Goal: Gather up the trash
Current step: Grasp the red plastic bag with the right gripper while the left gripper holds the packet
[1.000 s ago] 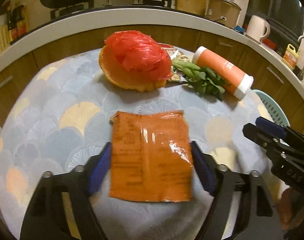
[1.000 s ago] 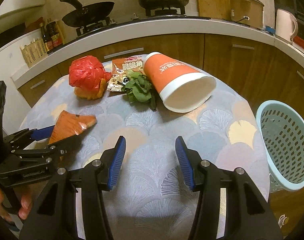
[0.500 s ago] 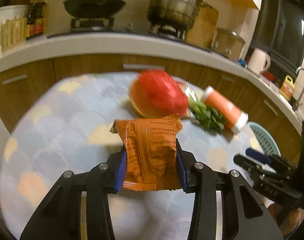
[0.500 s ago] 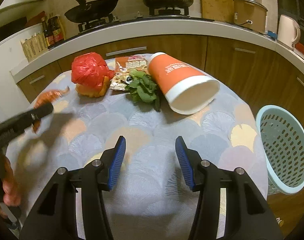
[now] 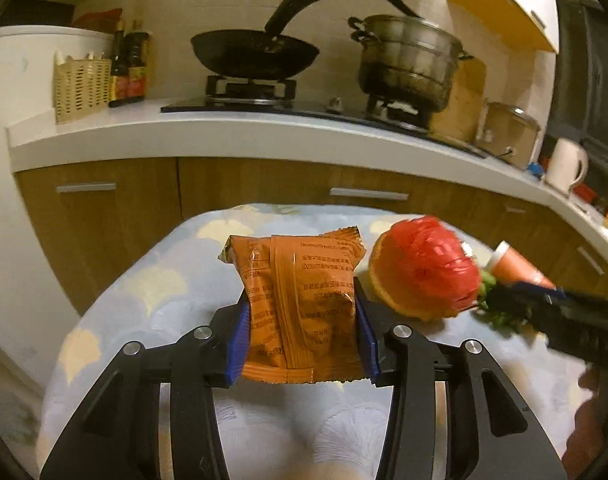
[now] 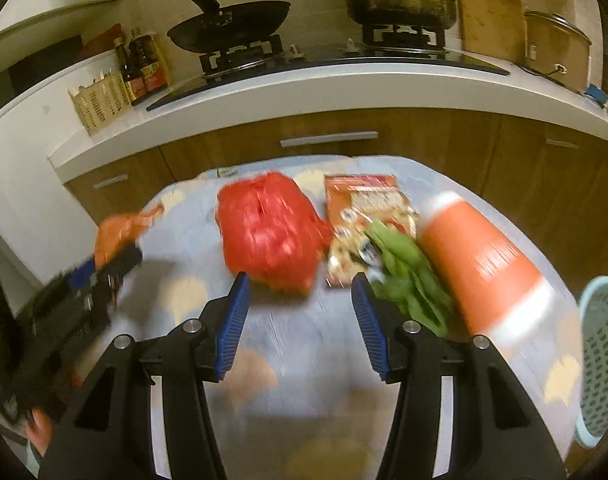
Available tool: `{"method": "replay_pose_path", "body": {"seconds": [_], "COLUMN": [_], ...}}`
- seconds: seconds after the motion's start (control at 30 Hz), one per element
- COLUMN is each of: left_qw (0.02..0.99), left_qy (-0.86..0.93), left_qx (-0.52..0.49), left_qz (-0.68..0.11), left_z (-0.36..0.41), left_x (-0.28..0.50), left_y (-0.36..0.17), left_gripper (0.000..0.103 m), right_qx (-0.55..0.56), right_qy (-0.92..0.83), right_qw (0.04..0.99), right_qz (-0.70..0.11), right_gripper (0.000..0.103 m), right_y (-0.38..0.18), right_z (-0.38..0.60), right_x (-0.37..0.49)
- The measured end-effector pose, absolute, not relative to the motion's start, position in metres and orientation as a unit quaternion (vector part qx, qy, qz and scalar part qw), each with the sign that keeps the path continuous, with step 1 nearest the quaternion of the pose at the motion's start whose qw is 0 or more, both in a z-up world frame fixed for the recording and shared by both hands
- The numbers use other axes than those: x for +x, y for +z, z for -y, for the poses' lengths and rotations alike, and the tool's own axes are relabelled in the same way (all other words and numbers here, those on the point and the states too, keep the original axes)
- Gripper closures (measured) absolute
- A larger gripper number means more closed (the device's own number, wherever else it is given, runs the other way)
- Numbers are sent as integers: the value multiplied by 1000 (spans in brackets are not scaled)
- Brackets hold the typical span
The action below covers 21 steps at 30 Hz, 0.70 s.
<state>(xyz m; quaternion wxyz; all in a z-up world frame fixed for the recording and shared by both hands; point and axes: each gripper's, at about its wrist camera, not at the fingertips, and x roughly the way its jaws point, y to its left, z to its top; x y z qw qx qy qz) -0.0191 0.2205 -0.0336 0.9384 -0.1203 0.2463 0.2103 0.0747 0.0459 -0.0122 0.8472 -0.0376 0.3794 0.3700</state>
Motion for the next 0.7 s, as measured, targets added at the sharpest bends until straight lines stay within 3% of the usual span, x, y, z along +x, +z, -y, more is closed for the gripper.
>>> {"method": "replay_pose_path", "body": {"seconds": [0.17,0.57,0.7], "left_qw": [937,936,936], "left_qy": [220,204,203], "left_qx": [-123,-153,-155], "left_qz": [-243,-244,-244], "left_z": [-225,-236,-237], "left_x": [-20,-21,-22], "left_y": [-33,-38,-38], "left_gripper": [59,57,57], "right_qx": [-15,-41,-42], "right_qy": [383,352,347], "right_qw": [843,858,861], "right_qz": [-378,-373,-369], "right_gripper": [42,39,54], "right_y": [-13,-30,-31], "right_z": [-73,-106,-103], "right_x": [88,103,101]}}
